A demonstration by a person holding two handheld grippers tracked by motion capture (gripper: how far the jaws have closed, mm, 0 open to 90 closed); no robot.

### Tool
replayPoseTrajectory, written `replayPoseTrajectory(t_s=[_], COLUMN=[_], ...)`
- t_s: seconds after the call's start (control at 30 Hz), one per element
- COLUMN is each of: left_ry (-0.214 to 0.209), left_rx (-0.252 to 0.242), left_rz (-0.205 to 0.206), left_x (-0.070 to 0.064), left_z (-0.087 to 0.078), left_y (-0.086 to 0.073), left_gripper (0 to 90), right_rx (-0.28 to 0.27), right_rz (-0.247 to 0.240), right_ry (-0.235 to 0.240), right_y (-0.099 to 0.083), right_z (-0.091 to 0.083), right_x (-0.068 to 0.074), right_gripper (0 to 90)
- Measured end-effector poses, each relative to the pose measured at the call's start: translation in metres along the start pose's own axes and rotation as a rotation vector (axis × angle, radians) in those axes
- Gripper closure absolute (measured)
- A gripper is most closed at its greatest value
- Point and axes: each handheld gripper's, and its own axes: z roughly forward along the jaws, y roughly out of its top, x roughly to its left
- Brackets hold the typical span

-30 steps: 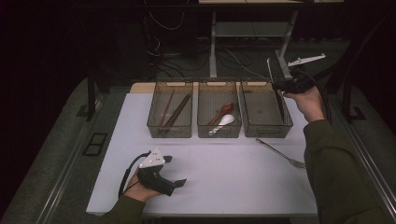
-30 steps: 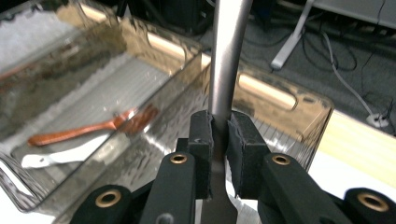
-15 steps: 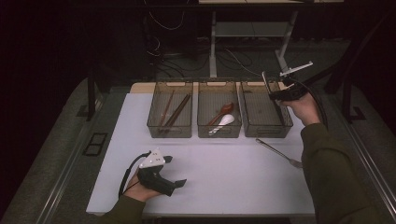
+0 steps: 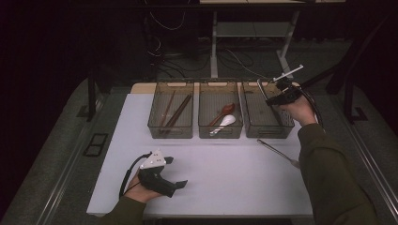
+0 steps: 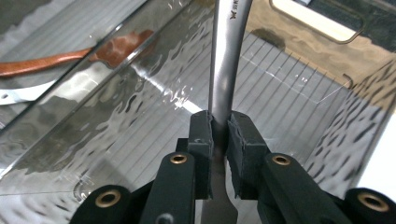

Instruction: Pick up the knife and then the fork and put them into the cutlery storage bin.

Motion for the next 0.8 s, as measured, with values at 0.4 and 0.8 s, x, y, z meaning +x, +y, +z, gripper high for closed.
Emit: replayPoseTrajectory(t_s=[0.4, 0.8], left_ry=[-0.004, -0.008], left_rx=[0.001, 0.004], left_rz=[0.000, 0.008], left_x=[0.000, -0.001], left_z=[-0.001, -0.001], left_y=[-0.001, 0.000], left_gripper=[0.0, 0.0], right_rx=[0.029, -0.180], right_rz=[0.026, 0.048], right_ry=[0.028, 0.137], right_y=[-0.001, -0.017], right_z=[0.019, -0.019], right_x=[0.002, 0.005], right_gripper=[65.4, 49.6])
